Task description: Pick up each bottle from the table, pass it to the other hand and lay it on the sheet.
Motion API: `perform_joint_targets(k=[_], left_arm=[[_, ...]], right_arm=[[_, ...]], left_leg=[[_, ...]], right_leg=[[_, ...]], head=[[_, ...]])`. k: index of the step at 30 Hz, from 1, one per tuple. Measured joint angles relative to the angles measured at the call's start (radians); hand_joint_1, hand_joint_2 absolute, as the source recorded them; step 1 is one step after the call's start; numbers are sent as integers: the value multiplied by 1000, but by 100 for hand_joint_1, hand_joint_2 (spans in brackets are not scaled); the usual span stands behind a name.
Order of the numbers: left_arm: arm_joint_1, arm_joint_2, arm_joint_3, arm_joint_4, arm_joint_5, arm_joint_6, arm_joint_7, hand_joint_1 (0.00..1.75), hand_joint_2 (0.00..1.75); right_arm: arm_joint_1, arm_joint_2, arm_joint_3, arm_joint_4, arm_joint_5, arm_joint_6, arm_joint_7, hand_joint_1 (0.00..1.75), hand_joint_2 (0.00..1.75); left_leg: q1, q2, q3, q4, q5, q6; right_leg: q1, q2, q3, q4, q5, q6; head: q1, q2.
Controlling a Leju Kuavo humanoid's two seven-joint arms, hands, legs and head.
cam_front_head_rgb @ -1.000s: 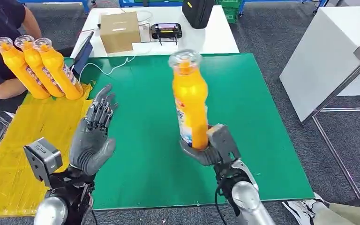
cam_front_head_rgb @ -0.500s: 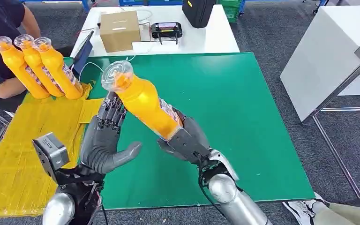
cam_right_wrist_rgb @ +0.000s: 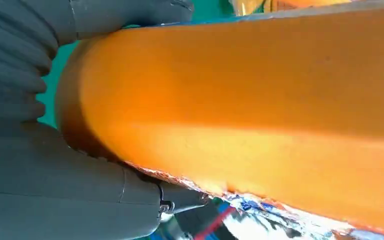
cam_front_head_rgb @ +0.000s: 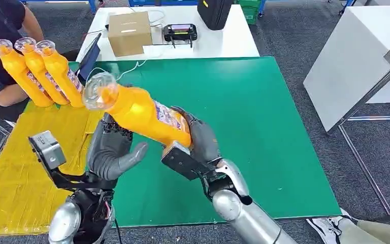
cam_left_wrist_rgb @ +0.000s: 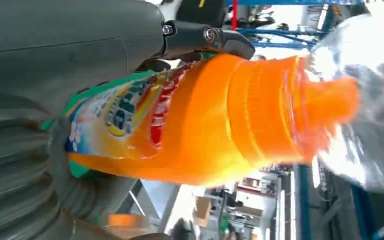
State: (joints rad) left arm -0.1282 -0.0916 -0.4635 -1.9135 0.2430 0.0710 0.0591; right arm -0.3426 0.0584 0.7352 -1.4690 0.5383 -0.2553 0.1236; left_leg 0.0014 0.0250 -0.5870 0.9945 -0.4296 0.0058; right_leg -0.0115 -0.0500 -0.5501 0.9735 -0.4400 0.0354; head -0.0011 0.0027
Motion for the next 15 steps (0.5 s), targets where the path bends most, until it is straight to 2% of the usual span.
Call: perform_joint_targets(k=[3,5,9,12,13,14,15], left_arm=[[-12,0,-11,13,13,25,5,0,175],[-22,1,-22,16,45,63,14,0,175],[-62,7,-77,8,68,212,43,0,175],[-80,20,-104,8,69,282,28,5,175],[-82,25,-113,8,69,300,20,37,175],[-83,30,-119,8,69,311,14,175,175],[-83,35,-123,9,67,321,6,175,175]], right_arm=[[-14,4,34,26,6,-41,-2,175,175],[-29,11,64,68,-25,-114,-46,175,175],[-76,24,137,153,-107,-197,-60,175,175],[-114,30,179,201,-156,-215,-57,175,175],[-124,32,191,216,-169,-220,-56,175,175],[-132,32,199,225,-177,-222,-56,175,175],[-137,32,207,232,-184,-224,-55,175,175]], left_leg=[[0,0,0,0,0,0],[0,0,0,0,0,0],[0,0,0,0,0,0],[0,0,0,0,0,0],[0,0,0,0,0,0],[0,0,0,0,0,0],[0,0,0,0,0,0]], right_leg=[[0,0,0,0,0,0],[0,0,0,0,0,0],[0,0,0,0,0,0],[0,1,-1,0,0,0],[0,1,-1,0,0,0],[0,1,-1,0,0,0],[0,1,-1,0,0,0]], head=[[0,0],[0,0],[0,0],[0,0],[0,0],[0,0],[0,0]])
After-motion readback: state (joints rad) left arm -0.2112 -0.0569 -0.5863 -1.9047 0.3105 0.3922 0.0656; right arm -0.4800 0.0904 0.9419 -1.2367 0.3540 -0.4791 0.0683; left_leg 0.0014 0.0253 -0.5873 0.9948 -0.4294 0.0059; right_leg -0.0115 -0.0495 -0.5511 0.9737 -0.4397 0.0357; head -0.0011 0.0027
